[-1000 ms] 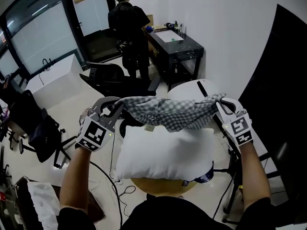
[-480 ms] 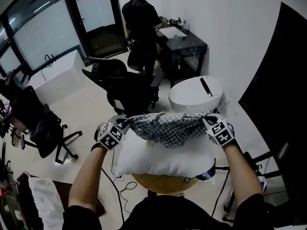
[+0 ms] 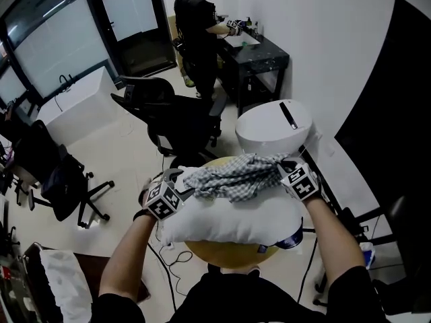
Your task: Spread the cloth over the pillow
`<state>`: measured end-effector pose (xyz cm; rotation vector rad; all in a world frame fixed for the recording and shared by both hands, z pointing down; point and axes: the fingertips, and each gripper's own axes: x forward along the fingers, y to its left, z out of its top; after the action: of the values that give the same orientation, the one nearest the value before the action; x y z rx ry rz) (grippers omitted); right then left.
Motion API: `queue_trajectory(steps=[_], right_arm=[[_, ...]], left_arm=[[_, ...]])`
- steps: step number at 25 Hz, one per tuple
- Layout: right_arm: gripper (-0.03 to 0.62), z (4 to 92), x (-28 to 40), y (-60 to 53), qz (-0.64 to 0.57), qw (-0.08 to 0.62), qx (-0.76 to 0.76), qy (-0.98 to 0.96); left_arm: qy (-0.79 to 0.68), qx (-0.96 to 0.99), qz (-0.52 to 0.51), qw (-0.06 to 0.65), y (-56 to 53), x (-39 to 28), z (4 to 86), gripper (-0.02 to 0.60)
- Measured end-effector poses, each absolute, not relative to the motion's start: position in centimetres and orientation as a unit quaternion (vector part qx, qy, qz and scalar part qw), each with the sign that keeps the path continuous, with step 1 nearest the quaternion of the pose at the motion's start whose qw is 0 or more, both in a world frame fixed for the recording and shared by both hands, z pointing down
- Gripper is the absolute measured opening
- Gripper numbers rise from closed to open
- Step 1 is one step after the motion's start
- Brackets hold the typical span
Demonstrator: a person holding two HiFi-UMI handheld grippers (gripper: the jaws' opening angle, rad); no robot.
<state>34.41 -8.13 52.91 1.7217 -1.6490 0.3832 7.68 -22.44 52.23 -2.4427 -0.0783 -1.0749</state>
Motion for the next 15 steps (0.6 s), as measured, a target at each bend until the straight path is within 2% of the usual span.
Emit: queue_trajectory(steps=[5,10,14,15], right_arm=[[0.021,52.9,34.3,-8.1,0.144,0.357,0.664,-0.641],[0.021,52.8,34.1,-8.0,0.140,0.355,0.661,-0.646],[0.021,53.0,33.8,-7.7,0.141,0.350,0.660,-0.649],[0.021,53.1,33.7,-7.5,0.140,0.350,0.659,-0.651]], left_arm=[[-0.146,-0.868,-0.341,0.331,-11.4,13.3,52.7,0.255],[-0.172,-0.858,-0.349,0.335,-7.0,17.5,57.0,0.221],[-0.174,-0.819,-0.395,0.378,-7.0,18.4,61.2,0.217],[-0.168,-0.811,-0.401,0.391,-7.3,18.5,61.6,0.175]])
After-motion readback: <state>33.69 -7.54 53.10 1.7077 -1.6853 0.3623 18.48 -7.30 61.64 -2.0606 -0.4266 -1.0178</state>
